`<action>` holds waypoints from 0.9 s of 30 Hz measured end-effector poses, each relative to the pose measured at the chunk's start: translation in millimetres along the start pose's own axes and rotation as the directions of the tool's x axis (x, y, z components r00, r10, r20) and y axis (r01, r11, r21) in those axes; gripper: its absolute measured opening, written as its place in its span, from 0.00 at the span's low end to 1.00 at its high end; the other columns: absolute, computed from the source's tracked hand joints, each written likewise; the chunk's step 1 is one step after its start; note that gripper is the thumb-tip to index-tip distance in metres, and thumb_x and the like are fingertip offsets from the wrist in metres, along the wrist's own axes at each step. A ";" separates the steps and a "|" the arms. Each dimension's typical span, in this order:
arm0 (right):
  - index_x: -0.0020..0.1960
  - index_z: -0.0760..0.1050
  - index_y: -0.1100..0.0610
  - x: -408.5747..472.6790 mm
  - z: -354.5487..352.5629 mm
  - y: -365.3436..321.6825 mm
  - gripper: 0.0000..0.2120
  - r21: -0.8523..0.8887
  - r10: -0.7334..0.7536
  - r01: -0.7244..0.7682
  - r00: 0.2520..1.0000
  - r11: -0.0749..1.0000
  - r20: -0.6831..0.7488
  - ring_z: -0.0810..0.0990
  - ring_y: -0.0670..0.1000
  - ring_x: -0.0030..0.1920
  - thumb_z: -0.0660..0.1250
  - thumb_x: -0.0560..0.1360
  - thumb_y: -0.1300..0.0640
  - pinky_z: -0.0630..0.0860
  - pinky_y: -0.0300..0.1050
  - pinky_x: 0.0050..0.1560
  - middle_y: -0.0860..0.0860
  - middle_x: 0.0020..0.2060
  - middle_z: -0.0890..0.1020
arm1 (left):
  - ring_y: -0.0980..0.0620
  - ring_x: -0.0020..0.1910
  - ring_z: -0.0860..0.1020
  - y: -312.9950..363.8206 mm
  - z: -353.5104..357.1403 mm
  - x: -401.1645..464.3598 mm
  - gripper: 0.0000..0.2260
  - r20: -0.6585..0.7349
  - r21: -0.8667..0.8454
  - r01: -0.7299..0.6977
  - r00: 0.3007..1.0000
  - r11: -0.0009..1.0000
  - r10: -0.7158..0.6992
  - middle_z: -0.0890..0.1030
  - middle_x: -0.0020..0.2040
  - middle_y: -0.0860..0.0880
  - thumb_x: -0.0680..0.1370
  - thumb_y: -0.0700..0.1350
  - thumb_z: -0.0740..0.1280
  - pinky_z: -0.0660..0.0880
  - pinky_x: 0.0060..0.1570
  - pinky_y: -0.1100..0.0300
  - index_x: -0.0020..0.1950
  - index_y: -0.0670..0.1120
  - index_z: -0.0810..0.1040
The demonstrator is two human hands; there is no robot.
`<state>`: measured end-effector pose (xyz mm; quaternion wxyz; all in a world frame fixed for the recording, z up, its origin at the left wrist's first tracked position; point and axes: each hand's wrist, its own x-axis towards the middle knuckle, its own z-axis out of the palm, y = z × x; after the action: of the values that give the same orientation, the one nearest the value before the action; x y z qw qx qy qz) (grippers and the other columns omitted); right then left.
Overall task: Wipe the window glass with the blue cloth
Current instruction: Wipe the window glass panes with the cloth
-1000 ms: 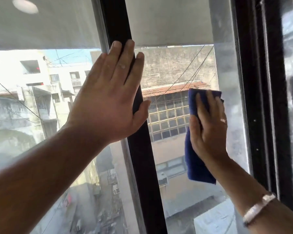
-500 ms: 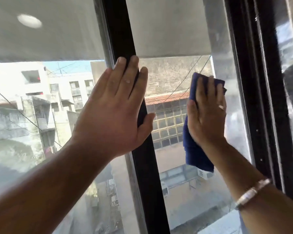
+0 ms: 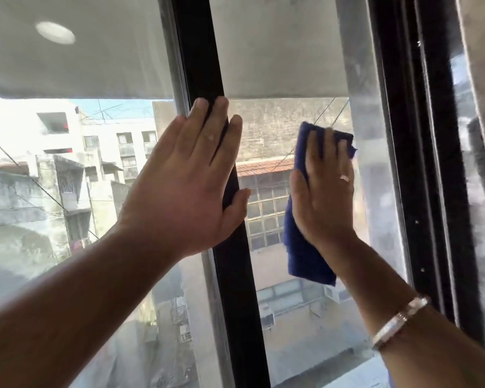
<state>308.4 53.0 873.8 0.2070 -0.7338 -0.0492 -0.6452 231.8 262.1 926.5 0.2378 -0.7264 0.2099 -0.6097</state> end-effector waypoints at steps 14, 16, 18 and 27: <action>0.80 0.49 0.50 -30.5 -8.5 109.4 0.29 0.046 0.111 -0.114 0.991 0.992 0.070 0.46 0.58 0.80 0.45 0.80 0.44 0.47 0.57 0.79 0.56 0.80 0.51 | 0.33 0.82 0.50 -10.6 -0.2 21.8 0.45 0.032 0.035 0.001 1.000 0.999 -0.002 0.50 0.82 0.32 0.77 0.67 0.47 0.50 0.81 0.40 0.81 0.33 0.48; 0.79 0.51 0.55 -21.2 -5.1 84.8 0.30 0.046 0.186 -0.187 0.982 0.981 0.011 0.49 0.62 0.79 0.45 0.80 0.46 0.51 0.60 0.78 0.59 0.79 0.53 | 0.32 0.81 0.50 -10.7 2.4 21.2 0.44 0.008 0.032 -0.006 1.000 0.999 0.006 0.49 0.81 0.31 0.78 0.66 0.48 0.50 0.81 0.39 0.80 0.32 0.47; 0.79 0.53 0.57 -34.9 -2.8 47.1 0.29 0.049 0.092 -0.093 0.996 0.994 0.014 0.49 0.63 0.79 0.48 0.80 0.48 0.54 0.63 0.77 0.61 0.79 0.54 | 0.32 0.81 0.50 -9.6 4.1 20.5 0.44 -0.015 0.016 -0.006 1.000 1.000 0.006 0.50 0.81 0.30 0.78 0.65 0.49 0.49 0.81 0.40 0.80 0.32 0.48; 0.76 0.60 0.54 -105.9 -6.6 84.5 0.27 0.066 -0.403 0.398 0.896 0.915 0.185 0.55 0.59 0.78 0.55 0.79 0.48 0.55 0.57 0.78 0.54 0.77 0.59 | 0.31 0.81 0.51 -12.7 8.4 22.1 0.43 -0.035 0.047 -0.031 0.999 0.998 0.033 0.50 0.81 0.29 0.78 0.65 0.49 0.50 0.80 0.39 0.80 0.31 0.49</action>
<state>313.8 -5.7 751.7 0.0737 -0.7646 -0.2276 -0.5984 243.9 259.8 950.3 0.2605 -0.7062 0.2115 -0.6234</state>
